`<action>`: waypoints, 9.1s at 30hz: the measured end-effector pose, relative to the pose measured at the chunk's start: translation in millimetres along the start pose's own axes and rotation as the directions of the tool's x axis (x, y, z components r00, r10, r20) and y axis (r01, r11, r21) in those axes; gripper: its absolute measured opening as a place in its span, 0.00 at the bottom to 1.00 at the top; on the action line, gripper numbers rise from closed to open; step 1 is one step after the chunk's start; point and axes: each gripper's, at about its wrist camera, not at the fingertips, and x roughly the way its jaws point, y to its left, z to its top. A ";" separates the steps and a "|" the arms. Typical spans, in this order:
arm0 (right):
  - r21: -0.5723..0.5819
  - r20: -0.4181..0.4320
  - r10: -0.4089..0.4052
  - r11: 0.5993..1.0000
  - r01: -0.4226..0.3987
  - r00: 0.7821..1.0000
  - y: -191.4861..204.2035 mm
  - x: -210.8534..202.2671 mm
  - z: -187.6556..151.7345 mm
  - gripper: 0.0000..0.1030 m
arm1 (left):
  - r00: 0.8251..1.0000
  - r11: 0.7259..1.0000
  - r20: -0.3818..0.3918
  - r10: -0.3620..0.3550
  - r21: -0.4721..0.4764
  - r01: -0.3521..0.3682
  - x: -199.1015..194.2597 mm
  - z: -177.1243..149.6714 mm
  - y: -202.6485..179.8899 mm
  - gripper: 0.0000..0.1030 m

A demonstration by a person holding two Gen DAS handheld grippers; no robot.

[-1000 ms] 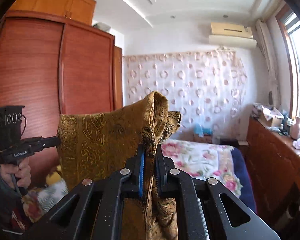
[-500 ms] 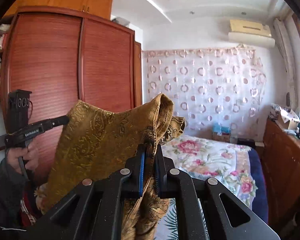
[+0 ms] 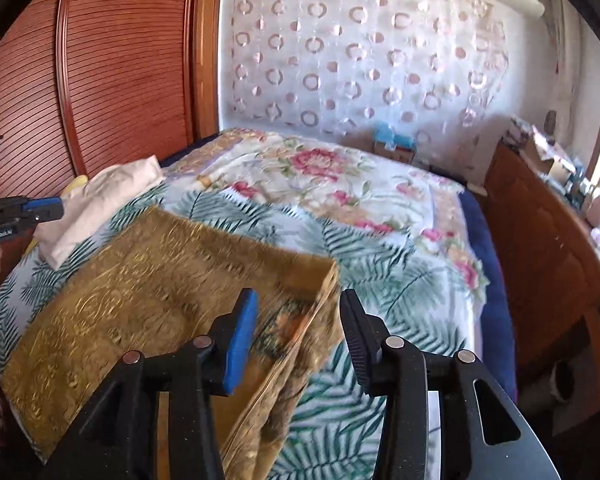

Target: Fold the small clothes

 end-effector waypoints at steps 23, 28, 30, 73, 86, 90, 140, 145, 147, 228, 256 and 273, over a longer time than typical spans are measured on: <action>0.119 -0.071 0.152 0.983 -0.143 0.986 -3.8 -88.8 -92.5 0.38 | 0.994 0.998 -0.103 -0.028 0.044 0.033 -58.1 -107.9 -46.4 0.72; 0.047 -0.083 0.139 0.990 -0.135 0.987 2.6 -92.8 -101.4 0.08 | 0.992 0.999 -0.121 -0.039 0.023 0.042 -59.0 -116.6 -47.7 0.72; 0.044 -0.061 0.138 0.990 -0.136 0.989 -0.6 -99.3 -101.0 0.03 | 0.991 0.999 -0.125 -0.040 0.019 0.042 -60.0 -119.7 -48.0 0.72; 0.105 -0.124 0.114 0.989 -0.101 0.986 18.7 -97.8 -128.3 0.20 | 0.979 0.990 -0.145 -0.140 -0.011 0.140 -82.2 -151.0 -56.0 0.07; 0.184 0.002 0.193 0.964 -0.190 0.981 2.4 -119.2 -122.1 0.08 | 0.987 0.988 -0.017 -0.157 0.005 0.157 -119.7 -119.7 -67.3 0.04; 0.182 0.041 0.198 0.962 -0.202 0.979 -1.9 -127.7 -114.4 0.07 | 0.987 0.987 0.018 -0.163 0.006 0.163 -125.5 -106.3 -69.3 0.04; 0.081 0.043 0.084 0.993 -0.087 0.996 -57.2 13.7 71.6 0.44 | 0.996 0.994 -0.011 -0.090 -0.068 0.089 68.0 60.2 -17.2 0.04; 0.014 0.024 0.192 0.981 -0.192 0.981 -13.6 3.7 54.9 0.44 | 0.996 0.996 0.032 -0.088 -0.019 0.088 42.9 63.3 -20.4 0.51; -0.008 -0.002 0.225 0.974 -0.225 0.974 3.3 9.1 46.0 0.44 | 0.993 0.994 0.052 -0.102 -0.018 0.103 29.5 61.2 -19.3 0.67; 0.117 -0.141 0.113 0.988 -0.097 0.984 -36.7 37.6 18.6 0.38 | 0.980 0.990 -0.149 -0.135 0.009 0.138 114.6 77.2 -24.0 0.52; 0.058 -0.050 0.065 0.996 -0.062 0.997 -35.7 52.7 53.0 0.50 | 0.987 0.992 -0.100 -0.123 -0.053 0.118 93.4 61.4 5.4 0.56; 0.164 -0.173 0.102 0.984 -0.073 0.980 -43.6 102.0 42.2 0.56 | 0.965 0.982 -0.193 -0.177 -0.104 0.159 120.2 36.2 3.5 0.46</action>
